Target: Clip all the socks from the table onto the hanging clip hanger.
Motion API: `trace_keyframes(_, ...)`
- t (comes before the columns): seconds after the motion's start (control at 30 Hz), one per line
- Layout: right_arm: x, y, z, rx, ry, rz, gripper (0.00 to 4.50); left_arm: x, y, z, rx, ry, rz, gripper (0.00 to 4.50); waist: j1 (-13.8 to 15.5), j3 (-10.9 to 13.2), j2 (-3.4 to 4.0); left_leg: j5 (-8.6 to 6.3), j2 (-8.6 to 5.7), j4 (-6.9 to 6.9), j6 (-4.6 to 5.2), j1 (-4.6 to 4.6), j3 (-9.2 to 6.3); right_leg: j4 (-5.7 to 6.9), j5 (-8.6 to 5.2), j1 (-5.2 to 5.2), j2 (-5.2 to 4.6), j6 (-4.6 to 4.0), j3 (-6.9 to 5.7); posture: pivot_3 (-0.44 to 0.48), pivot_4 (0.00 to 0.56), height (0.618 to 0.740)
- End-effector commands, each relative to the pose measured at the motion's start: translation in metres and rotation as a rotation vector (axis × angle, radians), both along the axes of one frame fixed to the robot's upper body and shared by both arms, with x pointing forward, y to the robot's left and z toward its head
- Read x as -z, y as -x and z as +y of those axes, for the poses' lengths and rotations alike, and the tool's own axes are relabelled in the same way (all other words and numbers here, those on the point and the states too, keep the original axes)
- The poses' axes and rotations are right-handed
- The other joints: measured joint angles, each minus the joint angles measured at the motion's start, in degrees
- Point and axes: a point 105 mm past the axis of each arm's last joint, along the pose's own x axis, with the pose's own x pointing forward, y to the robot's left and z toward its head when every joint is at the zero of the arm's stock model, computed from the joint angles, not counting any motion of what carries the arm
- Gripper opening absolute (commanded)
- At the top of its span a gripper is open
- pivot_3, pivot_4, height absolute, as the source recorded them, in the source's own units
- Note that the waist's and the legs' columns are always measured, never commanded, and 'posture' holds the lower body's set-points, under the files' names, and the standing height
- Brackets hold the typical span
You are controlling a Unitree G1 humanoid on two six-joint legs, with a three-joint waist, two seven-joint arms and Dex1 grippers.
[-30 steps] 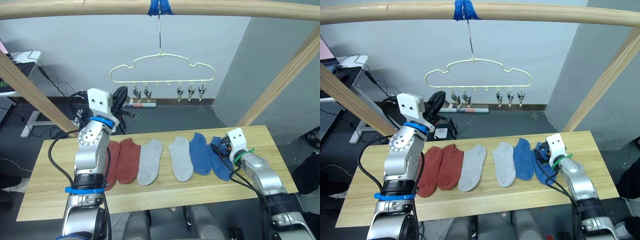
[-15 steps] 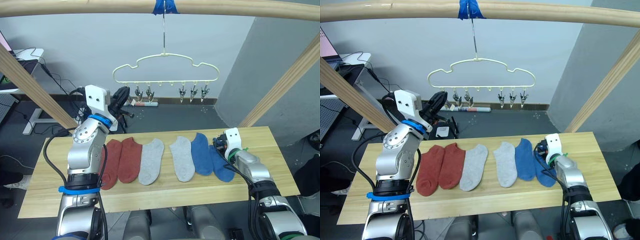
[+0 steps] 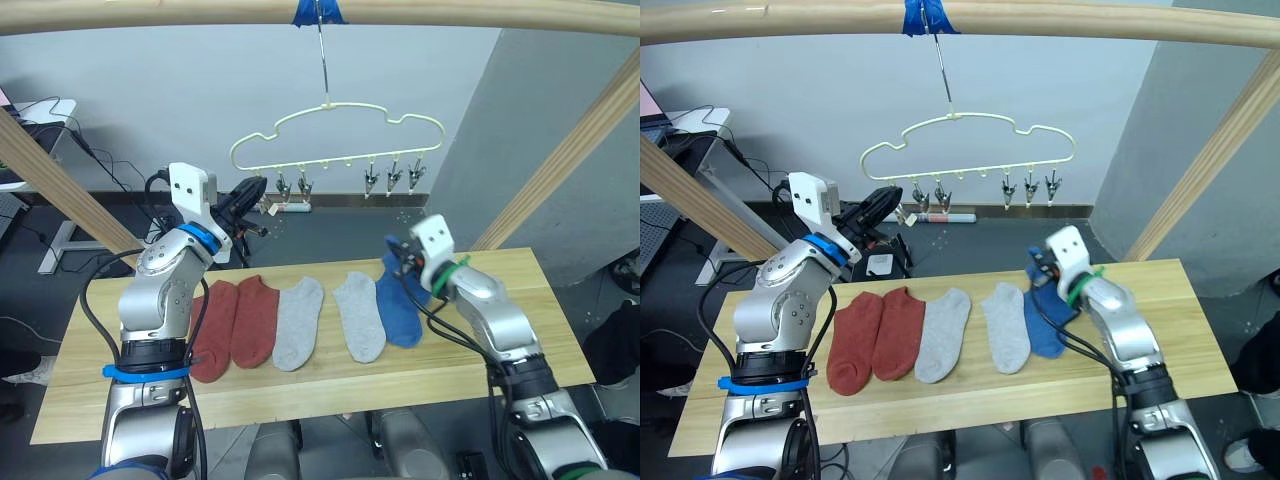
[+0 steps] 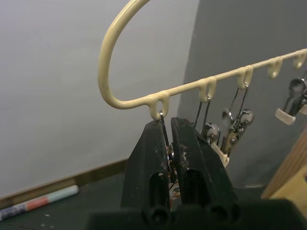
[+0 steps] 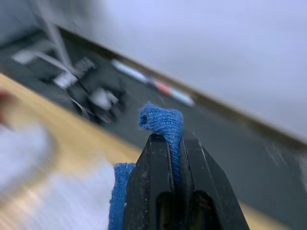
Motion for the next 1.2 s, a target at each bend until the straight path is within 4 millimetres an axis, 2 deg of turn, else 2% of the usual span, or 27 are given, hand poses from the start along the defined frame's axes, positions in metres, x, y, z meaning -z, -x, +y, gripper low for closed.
trace_keyframes(0.03,-0.014,0.005,0.030,-0.078,-0.031,-0.010,0.01,-0.032,0.010,-0.006,0.055,0.007,-0.101,0.00,0.3,0.0,-0.01,0.00,0.00,0.00,0.00,-0.04,-0.01,-0.02,0.00,0.00,-0.01,0.00,-0.01,-0.180,0.262,0.740)
trace_keyframes(0.23,-0.015,0.005,0.077,-0.159,-0.061,0.014,0.01,-0.034,0.014,-0.010,0.087,0.030,-0.082,0.00,1.2,0.0,-0.02,0.01,-0.08,0.16,-0.02,-0.72,-0.07,0.00,0.21,-0.55,-0.14,-0.23,-0.08,-0.173,0.257,0.740)
trace_keyframes(0.37,-0.016,0.004,0.100,-0.191,-0.083,0.025,0.01,-0.034,0.016,-0.010,0.095,0.034,-0.073,0.00,1.2,0.0,-0.02,0.01,-0.06,0.13,-0.02,-0.75,-0.12,0.07,0.21,-0.63,-0.12,-0.25,-0.14,-0.169,0.253,0.740)
trace_keyframes(0.5,-0.025,0.001,0.120,-0.214,-0.126,0.017,0.01,-0.033,0.017,-0.011,0.102,0.037,-0.064,0.00,1.2,0.0,-0.02,0.01,-0.06,0.13,-0.02,-0.76,-0.11,0.10,0.22,-0.66,-0.12,-0.26,-0.13,-0.163,0.250,0.740)
trace_keyframes(0.6,-0.039,0.001,0.133,-0.235,-0.176,-0.007,0.01,-0.032,0.019,-0.012,0.108,0.038,-0.058,0.00,1.3,0.0,-0.02,0.01,-0.06,0.13,-0.02,-0.77,-0.14,0.09,0.22,-0.66,-0.12,-0.26,-0.16,-0.156,0.247,0.740)
trace_keyframes(0.83,-0.060,0.000,0.141,-0.250,-0.257,-0.050,0.01,-0.028,0.020,-0.011,0.102,0.038,-0.046,0.00,1.6,0.0,-0.02,0.01,-0.06,0.13,-0.02,-0.78,-0.15,0.11,0.23,-0.65,-0.13,-0.27,-0.17,-0.154,0.246,0.740)
trace_keyframes(1.2,-0.071,0.006,0.149,-0.292,-0.323,-0.041,0.01,-0.023,0.018,-0.012,0.090,0.047,-0.026,0.00,1.5,0.0,-0.02,0.03,-0.07,0.25,-0.05,-0.78,-0.17,0.58,0.22,-0.79,-0.12,-0.27,-0.15,-0.157,0.243,0.740)
